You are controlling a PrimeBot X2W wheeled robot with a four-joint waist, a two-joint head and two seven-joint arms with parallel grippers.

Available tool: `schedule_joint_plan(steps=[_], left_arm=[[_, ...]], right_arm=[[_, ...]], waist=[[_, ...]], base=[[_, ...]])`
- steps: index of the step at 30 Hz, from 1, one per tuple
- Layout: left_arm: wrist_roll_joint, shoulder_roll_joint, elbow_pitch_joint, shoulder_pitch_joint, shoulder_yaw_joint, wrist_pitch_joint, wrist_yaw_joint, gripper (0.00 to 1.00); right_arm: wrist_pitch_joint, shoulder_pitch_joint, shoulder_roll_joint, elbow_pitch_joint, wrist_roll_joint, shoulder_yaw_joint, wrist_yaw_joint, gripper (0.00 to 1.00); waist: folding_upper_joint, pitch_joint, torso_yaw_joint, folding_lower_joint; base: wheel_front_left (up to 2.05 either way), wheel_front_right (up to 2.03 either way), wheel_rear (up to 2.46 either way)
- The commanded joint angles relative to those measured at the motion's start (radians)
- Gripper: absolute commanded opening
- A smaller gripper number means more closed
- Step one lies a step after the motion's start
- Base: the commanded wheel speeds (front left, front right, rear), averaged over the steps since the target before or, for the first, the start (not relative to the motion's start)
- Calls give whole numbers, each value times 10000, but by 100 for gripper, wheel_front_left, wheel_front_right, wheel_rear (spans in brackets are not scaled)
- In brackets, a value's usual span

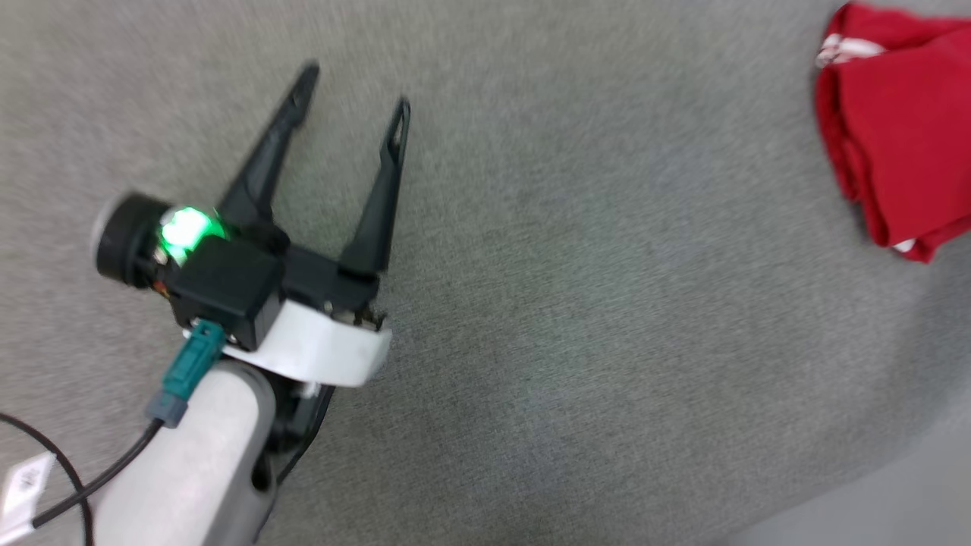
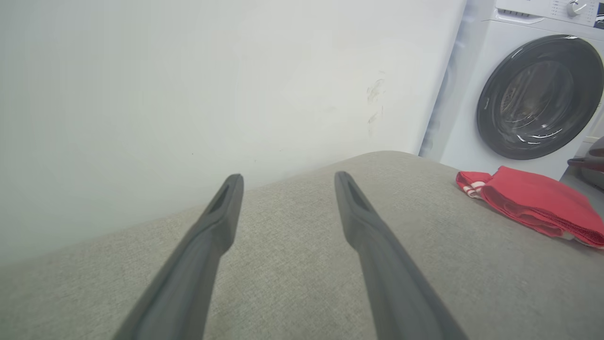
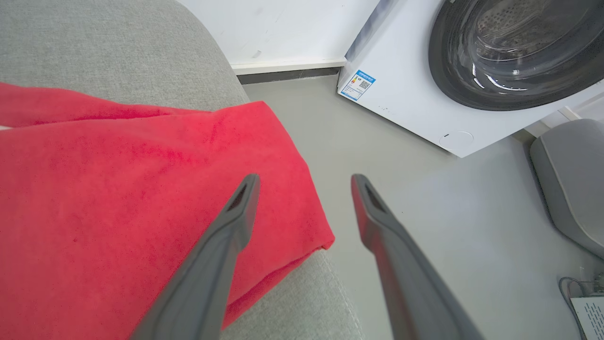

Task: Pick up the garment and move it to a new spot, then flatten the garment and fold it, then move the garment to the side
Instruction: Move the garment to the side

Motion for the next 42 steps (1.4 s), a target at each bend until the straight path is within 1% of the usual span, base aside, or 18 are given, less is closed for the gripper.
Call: schedule_joint_plan(steps=[1, 5, 9, 13, 18, 23, 28, 29, 30, 32, 34, 37, 39, 40, 42], left_arm=[[-129, -77, 191, 427, 12, -194, 112, 100], [-493, -267, 566, 1270, 102, -463, 388, 100], [-824, -353, 880, 2099, 223, -651, 646, 100], [-1164, -526, 1157, 2759, 288, -805, 787, 100], [-1416, -632, 1525, 3303, 368, -905, 931, 100], [-1651, -580, 1870, 3642, 656, -1018, 1079, 100], [-1835, -587, 2346, 3848, 820, -1088, 1109, 100], [-1846, -545, 2444, 3934, 852, -1097, 1137, 100], [-1846, -545, 2444, 3934, 852, -1097, 1137, 100], [-1891, -505, 2634, 4063, 885, -1125, 1127, 100], [-1954, -416, 2813, 4257, 876, -1082, 1073, 100], [-1999, -310, 2928, 4539, 807, -1008, 1022, 100], [-2040, -215, 2958, 4916, 792, -954, 1088, 100], [-2040, -215, 2958, 4916, 792, -954, 1088, 100], [-2114, -203, 2957, 5216, 777, -935, 1141, 100]], right_arm=[[-220, 470, -5, -102, -45, 72, -13, 100], [-536, 1667, 158, -513, 211, 284, -13, 100], [-771, 3060, 619, -1321, 631, 603, -13, 100], [-785, 4536, 1233, -2366, 1057, 951, -13, 100], [-655, 5994, 1912, -3732, 1513, 1398, -13, 100], [-622, 6784, 2417, -5212, 1723, 2035, -13, 100], [-729, 7655, 2963, -6830, 1548, 1995, -13, 100], [-629, 7841, 3071, -7182, 1495, 1936, -11, 100], [-629, 7841, 3071, -7182, 1495, 1936, -11, 100], [-498, 8272, 3251, -7892, 1356, 1793, -15, 100], [-305, 8720, 3426, -8543, 1238, 1893, -13, 100], [-34, 9302, 3524, -9418, 1182, 1951, -13, 100], [239, 9793, 3616, -10139, 1161, 2138, -13, 100], [239, 9793, 3616, -10139, 1161, 2138, -13, 100], [435, 10085, 3633, -10582, 1135, 2233, -13, 100]], waist=[[0, -1187, 172, -1], [0, -2319, 473, -1], [0, -3273, 864, -1], [0, -3993, 1411, -1], [0, -4620, 2175, -1], [0, -5010, 2939, -1], [0, -5389, 3693, -1], [0, -5450, 3773, -1], [0, -5450, 3773, -1], [0, -5602, 3888, -1], [0, -5770, 3906, -1], [0, -6017, 3886, -1], [0, -6170, 3748, -1], [0, -6170, 3748, -1], [0, -6282, 3695, -1]], base=[[0, 0, 0], [0, 0, 0], [0, 0, 0], [0, 0, 0], [0, 0, 0], [0, 0, 0], [0, 0, 0], [0, 0, 0], [0, 0, 0], [0, 0, 0], [0, 0, 0], [0, 0, 0], [0, 0, 0], [0, 0, 0], [0, 0, 0]])
